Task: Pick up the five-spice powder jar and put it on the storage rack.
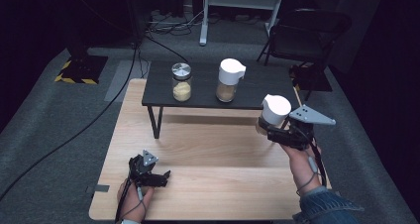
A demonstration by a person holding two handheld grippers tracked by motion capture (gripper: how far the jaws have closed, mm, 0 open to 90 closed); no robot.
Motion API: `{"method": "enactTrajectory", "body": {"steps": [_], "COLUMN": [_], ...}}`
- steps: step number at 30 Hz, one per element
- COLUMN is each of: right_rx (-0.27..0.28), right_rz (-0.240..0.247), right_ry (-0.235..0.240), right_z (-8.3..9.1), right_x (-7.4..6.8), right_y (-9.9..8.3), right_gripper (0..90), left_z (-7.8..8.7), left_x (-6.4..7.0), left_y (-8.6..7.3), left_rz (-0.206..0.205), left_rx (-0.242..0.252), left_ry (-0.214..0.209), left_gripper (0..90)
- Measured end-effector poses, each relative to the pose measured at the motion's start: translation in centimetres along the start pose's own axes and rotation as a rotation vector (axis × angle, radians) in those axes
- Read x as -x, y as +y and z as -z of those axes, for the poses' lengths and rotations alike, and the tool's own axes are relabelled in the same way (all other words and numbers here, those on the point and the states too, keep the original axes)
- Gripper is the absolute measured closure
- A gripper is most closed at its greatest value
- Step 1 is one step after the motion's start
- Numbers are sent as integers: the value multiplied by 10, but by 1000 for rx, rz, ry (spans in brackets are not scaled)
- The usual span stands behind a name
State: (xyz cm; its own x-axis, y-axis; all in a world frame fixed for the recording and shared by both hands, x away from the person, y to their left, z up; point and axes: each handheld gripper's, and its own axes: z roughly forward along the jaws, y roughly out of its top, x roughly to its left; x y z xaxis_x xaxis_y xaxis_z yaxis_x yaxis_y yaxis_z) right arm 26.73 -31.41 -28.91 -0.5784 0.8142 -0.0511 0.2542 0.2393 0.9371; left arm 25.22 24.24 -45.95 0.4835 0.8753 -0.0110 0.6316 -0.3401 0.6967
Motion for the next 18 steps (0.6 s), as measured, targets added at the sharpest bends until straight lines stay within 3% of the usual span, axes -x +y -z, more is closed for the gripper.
{"method": "enactTrajectory", "body": {"steps": [10,14,18], "right_rx": [12,22,-1], "right_rz": [1,-18,-28], "right_ry": [-52,-69,-95], "right_z": [-21,-31,-46], "right_x": [7,13,18], "right_y": [43,52,59], "right_gripper": [299,299,299], "left_z": [0,0,0], "left_x": [0,0,0], "left_y": [0,0,0], "left_rz": [-2,-3,0], "left_rx": [-2,-2,0], "left_ry": [-1,-3,-4], "left_gripper": [3,3,3]}}
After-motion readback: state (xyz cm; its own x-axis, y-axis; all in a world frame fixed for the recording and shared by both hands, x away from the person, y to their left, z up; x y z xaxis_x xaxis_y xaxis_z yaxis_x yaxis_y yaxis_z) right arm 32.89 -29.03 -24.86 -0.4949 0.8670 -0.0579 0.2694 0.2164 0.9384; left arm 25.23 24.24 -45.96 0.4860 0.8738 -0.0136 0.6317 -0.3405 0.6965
